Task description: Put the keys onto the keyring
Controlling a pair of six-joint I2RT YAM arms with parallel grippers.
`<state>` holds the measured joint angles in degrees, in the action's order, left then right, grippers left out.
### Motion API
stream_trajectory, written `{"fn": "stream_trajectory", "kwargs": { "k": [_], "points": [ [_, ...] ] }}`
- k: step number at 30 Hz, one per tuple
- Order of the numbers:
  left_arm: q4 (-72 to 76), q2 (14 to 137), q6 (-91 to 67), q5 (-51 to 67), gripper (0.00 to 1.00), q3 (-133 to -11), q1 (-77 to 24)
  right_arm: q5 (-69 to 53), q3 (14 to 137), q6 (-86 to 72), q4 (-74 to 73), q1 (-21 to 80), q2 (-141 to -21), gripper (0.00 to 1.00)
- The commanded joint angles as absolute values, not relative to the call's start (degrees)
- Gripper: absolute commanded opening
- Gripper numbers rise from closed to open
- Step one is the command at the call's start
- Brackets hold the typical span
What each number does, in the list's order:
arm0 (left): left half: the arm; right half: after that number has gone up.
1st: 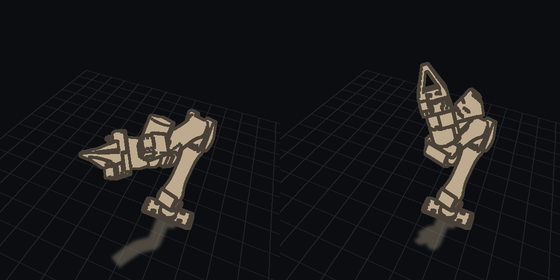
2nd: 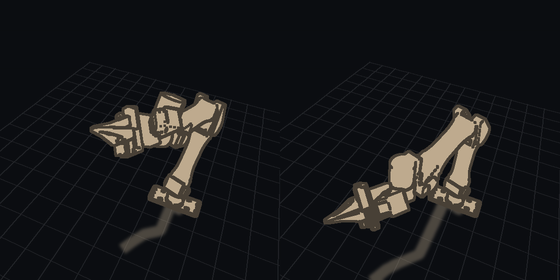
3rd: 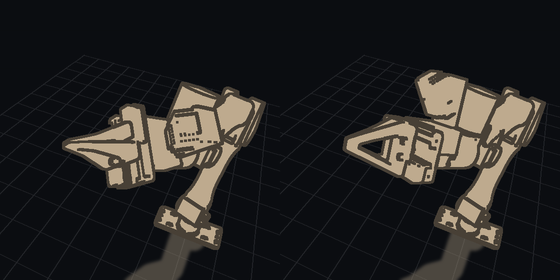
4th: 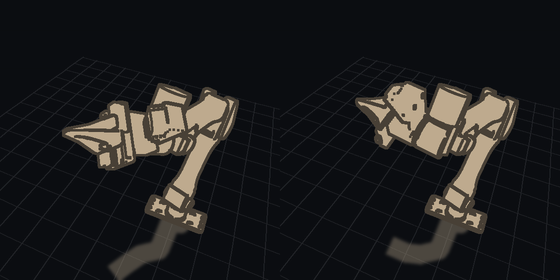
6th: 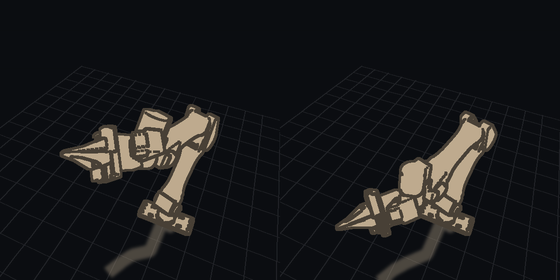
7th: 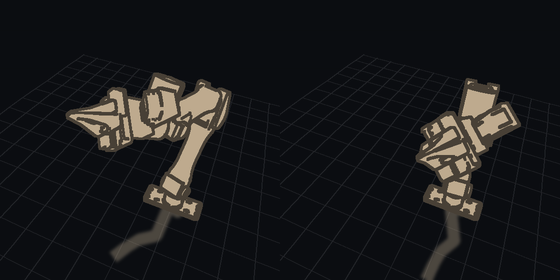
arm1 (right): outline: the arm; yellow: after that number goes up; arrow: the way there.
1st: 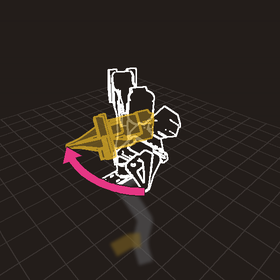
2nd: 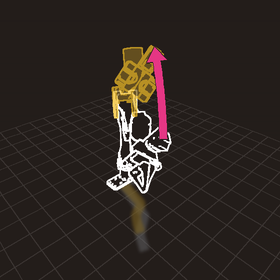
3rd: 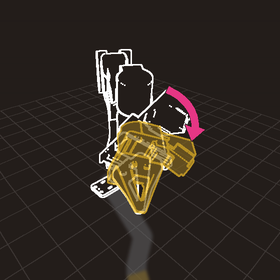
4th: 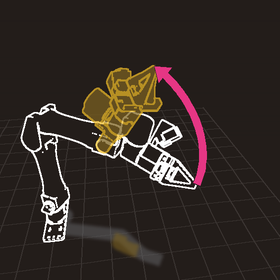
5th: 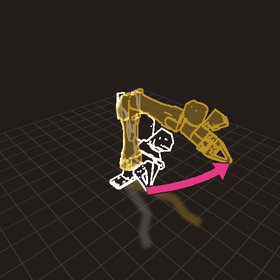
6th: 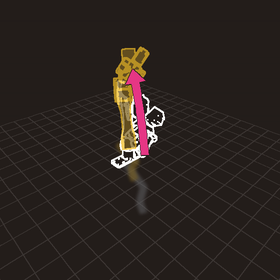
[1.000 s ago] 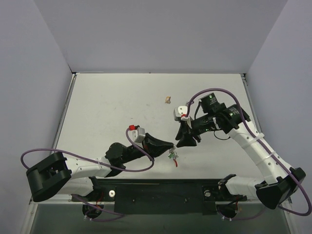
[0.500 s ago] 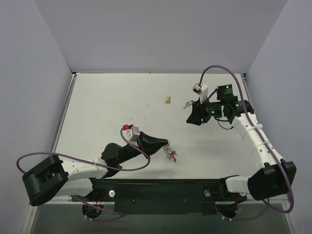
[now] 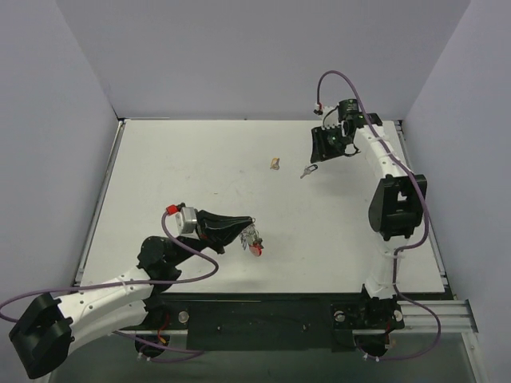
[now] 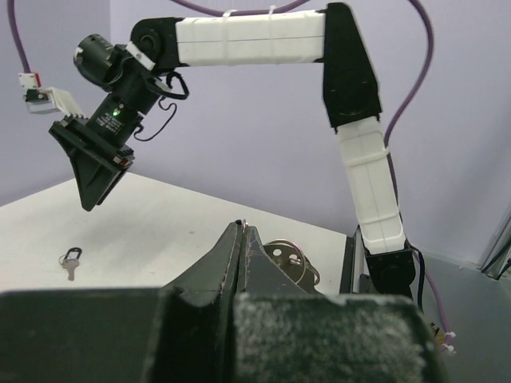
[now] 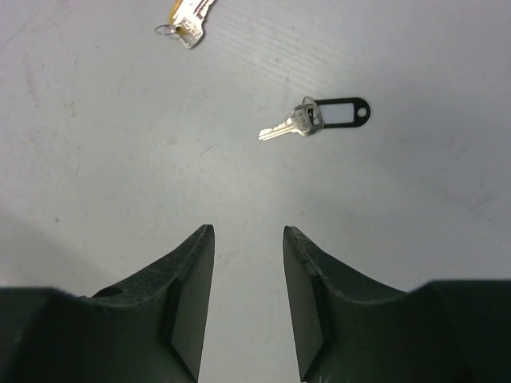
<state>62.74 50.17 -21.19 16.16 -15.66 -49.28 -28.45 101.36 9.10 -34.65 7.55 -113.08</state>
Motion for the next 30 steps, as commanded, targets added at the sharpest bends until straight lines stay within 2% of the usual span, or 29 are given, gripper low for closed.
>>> {"fn": "stream_trajectory", "kwargs": {
  "k": [1, 4, 12, 22, 30],
  "points": [
    [56.70, 45.19, -18.11, 19.77, 0.00, -16.26, -46.76, -25.84, 114.57, 12.92, -45.87, 7.91, -122.59, 0.36],
    [54.41, 43.16, -17.75, 20.74, 0.00, -15.65, -44.74, -23.05, 121.28, 10.29, -47.81, 8.17, -129.70, 0.37],
    [57.56, 38.85, -20.30, 16.00, 0.00, -10.12, -43.95, -19.51, 132.09, 6.33, -46.49, 8.53, -138.06, 0.36],
    [55.19, 38.67, -20.92, 15.82, 0.00, -10.46, -42.98, -26.36, 135.61, 10.02, -48.52, 8.17, -142.12, 0.34],
    [56.51, 41.22, -21.45, 16.43, 0.00, -11.16, -42.98, -26.63, 135.70, 6.25, -47.99, 7.91, -142.82, 0.32]
  ]
}}
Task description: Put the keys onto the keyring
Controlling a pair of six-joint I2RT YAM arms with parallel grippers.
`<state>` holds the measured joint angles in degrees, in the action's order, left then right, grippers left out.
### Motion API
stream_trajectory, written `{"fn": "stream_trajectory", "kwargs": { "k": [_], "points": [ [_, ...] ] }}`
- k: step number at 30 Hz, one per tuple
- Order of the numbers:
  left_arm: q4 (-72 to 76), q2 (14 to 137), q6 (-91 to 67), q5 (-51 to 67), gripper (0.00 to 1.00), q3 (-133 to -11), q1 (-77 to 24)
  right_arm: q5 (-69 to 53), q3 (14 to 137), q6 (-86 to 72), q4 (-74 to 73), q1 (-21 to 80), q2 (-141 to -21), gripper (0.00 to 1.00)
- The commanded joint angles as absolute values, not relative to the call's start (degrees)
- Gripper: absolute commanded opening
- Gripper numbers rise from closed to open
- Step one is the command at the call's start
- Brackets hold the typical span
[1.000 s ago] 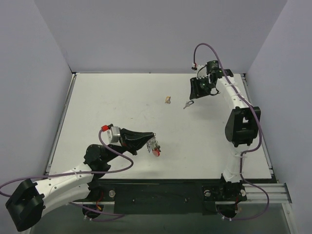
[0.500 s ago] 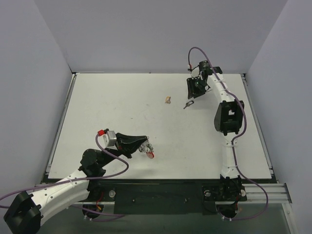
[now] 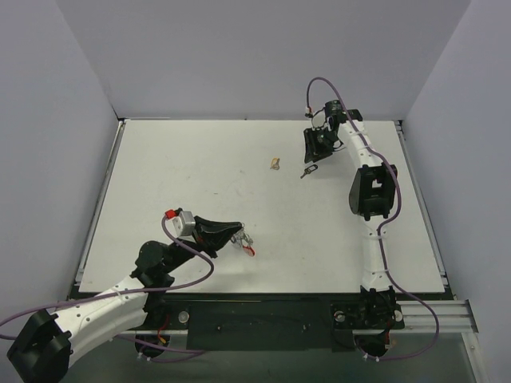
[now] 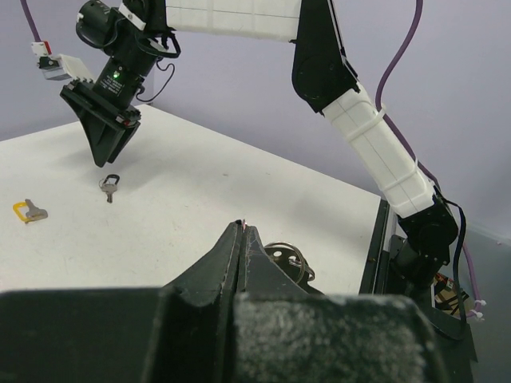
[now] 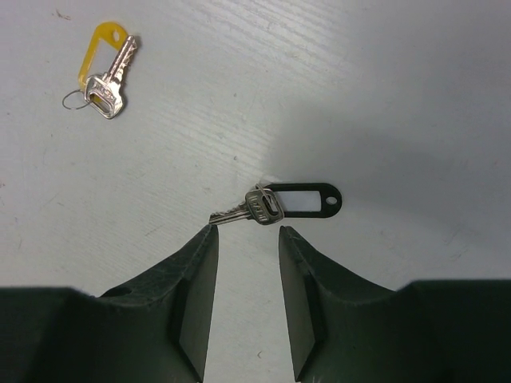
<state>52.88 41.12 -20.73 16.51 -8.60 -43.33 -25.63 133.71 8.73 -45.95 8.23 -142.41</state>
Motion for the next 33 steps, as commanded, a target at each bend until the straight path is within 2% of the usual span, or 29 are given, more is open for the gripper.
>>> {"fn": "stream_trajectory", "kwargs": {
  "k": [1, 33],
  "points": [
    [56.51, 41.31, -21.45, 16.52, 0.00, -11.42, -42.89, -26.46, 135.62, 5.37, -47.81, 7.91, -142.82, 0.32],
    [56.60, 42.62, -22.24, 17.05, 0.00, -12.74, -42.19, -24.26, 130.61, -11.95, -41.84, 6.68, -144.49, 0.30]
  ]
}}
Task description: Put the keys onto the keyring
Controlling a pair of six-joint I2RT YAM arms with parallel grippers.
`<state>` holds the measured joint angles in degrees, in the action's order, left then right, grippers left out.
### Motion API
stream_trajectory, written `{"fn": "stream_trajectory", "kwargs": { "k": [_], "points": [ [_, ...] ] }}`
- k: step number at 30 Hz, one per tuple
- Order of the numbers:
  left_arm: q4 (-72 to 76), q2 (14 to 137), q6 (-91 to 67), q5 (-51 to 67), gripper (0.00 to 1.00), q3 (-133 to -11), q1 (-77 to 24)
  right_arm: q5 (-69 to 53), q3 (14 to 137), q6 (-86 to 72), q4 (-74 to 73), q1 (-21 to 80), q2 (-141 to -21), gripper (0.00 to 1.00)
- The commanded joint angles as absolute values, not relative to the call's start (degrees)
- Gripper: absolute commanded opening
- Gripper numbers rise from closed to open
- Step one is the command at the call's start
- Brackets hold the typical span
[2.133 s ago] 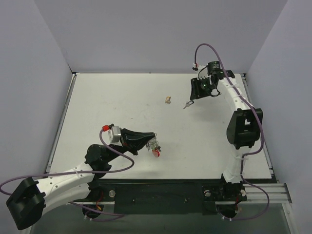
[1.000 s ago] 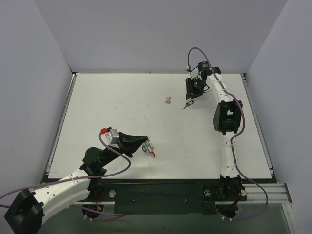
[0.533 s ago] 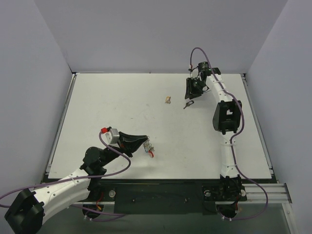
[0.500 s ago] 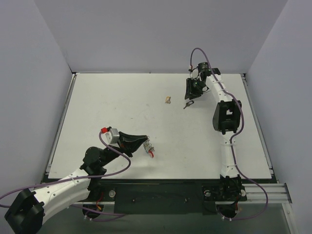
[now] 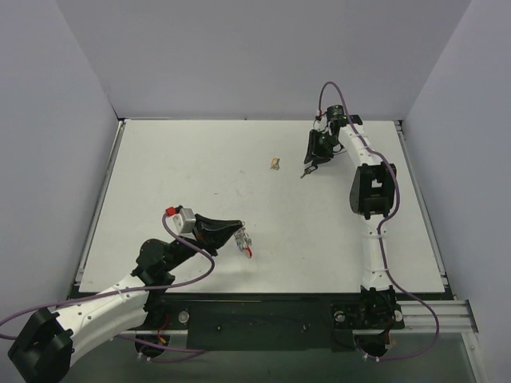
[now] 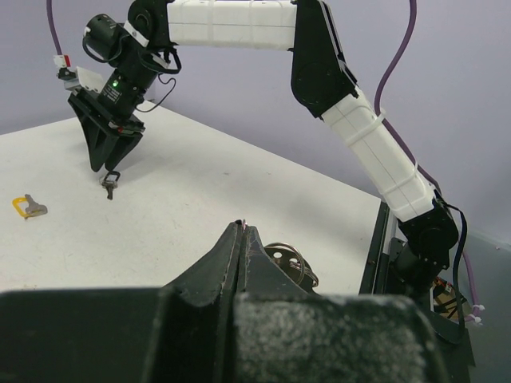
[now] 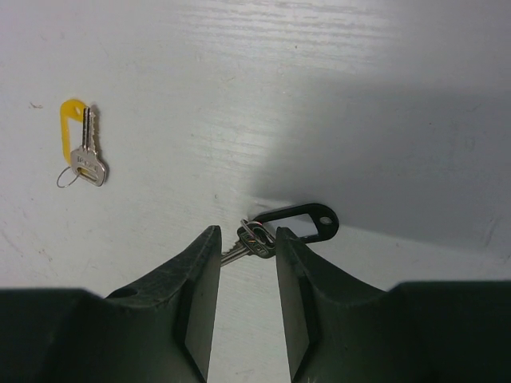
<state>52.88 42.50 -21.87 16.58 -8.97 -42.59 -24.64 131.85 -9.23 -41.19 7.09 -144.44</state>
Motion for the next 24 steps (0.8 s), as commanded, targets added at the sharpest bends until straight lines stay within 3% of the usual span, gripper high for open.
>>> {"fn": "stream_trajectory", "kwargs": {
  "k": [1, 24],
  "points": [
    [56.51, 42.63, -22.24, 17.14, 0.00, -12.83, -42.19, -24.87, 130.43, -12.13, -41.40, 6.68, -144.58, 0.30],
    [56.34, 43.77, -22.59, 17.67, 0.00, -13.62, -41.57, -27.25, 129.38, -14.76, -40.34, 6.86, -146.87, 0.23]
  ]
}}
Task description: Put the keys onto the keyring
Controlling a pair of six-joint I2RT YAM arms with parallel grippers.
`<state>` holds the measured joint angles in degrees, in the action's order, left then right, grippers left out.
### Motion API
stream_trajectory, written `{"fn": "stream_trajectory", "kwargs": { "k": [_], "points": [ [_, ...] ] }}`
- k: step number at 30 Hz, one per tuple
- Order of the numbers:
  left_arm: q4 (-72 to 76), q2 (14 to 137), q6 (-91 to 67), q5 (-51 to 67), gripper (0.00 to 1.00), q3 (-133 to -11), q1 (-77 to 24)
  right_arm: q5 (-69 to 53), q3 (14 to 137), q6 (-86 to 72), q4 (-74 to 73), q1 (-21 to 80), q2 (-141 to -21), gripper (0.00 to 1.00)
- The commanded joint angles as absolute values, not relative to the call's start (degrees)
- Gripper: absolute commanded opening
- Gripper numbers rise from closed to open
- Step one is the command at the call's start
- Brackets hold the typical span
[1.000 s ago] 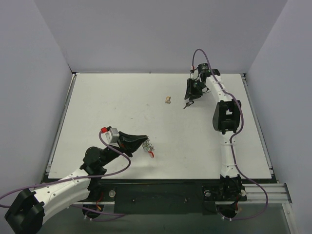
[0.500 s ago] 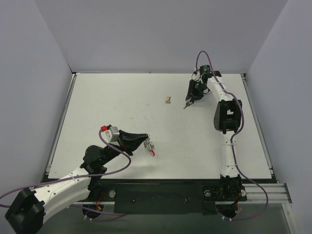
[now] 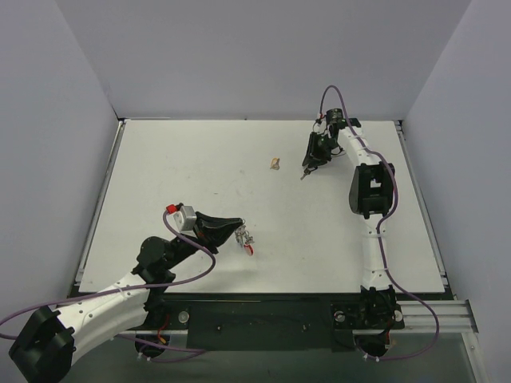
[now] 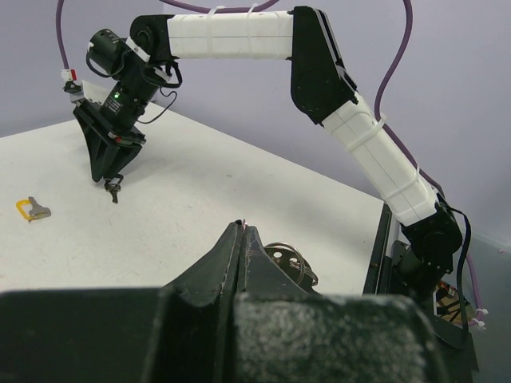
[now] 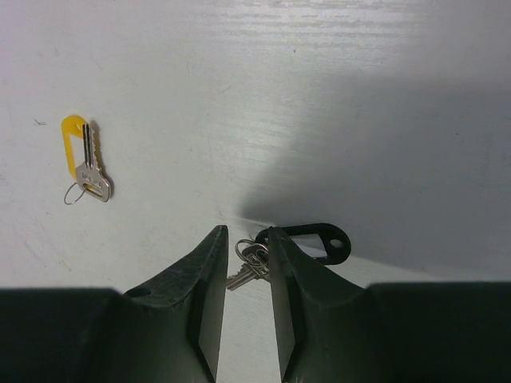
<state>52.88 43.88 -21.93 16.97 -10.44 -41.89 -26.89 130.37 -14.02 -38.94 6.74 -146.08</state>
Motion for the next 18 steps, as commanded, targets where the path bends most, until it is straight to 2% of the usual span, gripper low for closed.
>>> {"fn": "stream_trajectory", "kwargs": {
  "k": [1, 11, 18],
  "points": [
    [56.34, 43.77, -22.59, 17.67, 0.00, -13.62, -41.57, -27.16, 129.03, -14.77, -40.34, 6.94, -146.87, 0.23],
    [56.43, 43.33, -22.76, 17.67, 0.00, -13.45, -41.57, -26.72, 127.79, -14.06, -40.25, 7.38, -145.90, 0.20],
    [56.51, 43.07, -23.03, 17.49, 0.00, -13.18, -41.48, -27.42, 128.49, -13.19, -40.25, 7.03, -145.02, 0.30]
  ]
}}
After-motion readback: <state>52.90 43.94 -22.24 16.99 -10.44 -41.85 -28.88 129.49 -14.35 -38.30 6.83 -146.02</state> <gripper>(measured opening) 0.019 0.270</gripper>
